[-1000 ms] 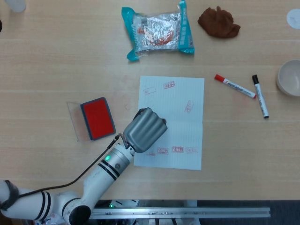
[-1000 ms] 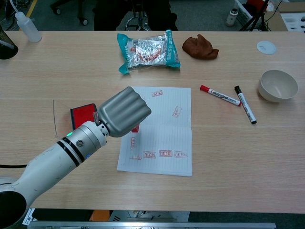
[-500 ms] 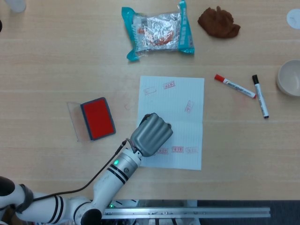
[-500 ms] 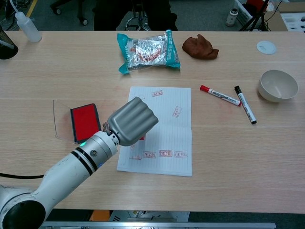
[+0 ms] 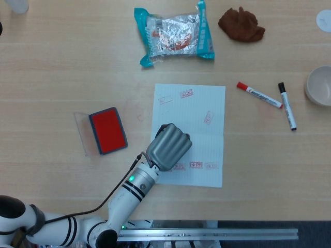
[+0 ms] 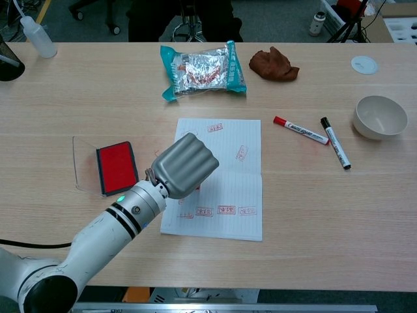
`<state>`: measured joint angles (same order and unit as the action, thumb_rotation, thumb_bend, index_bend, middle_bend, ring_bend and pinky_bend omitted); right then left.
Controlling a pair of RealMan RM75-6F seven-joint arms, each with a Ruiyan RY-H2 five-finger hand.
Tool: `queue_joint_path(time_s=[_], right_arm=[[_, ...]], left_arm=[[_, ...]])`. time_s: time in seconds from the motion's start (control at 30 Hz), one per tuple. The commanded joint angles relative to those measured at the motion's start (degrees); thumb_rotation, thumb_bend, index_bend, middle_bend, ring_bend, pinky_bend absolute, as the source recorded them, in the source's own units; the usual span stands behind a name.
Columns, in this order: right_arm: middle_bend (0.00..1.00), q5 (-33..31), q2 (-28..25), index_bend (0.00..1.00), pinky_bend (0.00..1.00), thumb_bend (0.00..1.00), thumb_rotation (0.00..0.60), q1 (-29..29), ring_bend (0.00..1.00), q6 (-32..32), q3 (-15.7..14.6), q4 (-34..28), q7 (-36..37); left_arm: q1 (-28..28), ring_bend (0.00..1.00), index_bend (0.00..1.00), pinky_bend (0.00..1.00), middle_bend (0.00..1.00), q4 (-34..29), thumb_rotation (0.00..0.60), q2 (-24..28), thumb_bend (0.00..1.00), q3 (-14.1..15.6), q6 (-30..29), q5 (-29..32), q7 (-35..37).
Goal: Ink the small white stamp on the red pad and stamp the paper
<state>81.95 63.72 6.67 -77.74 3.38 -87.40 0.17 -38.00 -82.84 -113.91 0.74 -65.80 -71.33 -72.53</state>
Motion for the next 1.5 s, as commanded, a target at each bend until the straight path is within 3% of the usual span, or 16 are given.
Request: queue_joint_path(time_s=[0.03,1.5], right_arm=[[0.32,-0.06,0.00,0.21,0.27,0.12,0.600,-0.06,0.22,-0.07,0.00,0.02,-0.01],[0.32,-0.72,0.49,0.21,0.27,0.12,0.600,-1.14,0.22,-0.93,-0.02,1.16,0.92]], left_arm=[[0.31,1.00,0.62,1.00,1.00,0.79,0.600,-0.56,0.26,0.40,0.06,-0.17,0.54],[-1.92,1.00,0.62,1.00,1.00,1.85,0.600,-1.16,0.26,-0.57,5.48,6.31,-0.41]])
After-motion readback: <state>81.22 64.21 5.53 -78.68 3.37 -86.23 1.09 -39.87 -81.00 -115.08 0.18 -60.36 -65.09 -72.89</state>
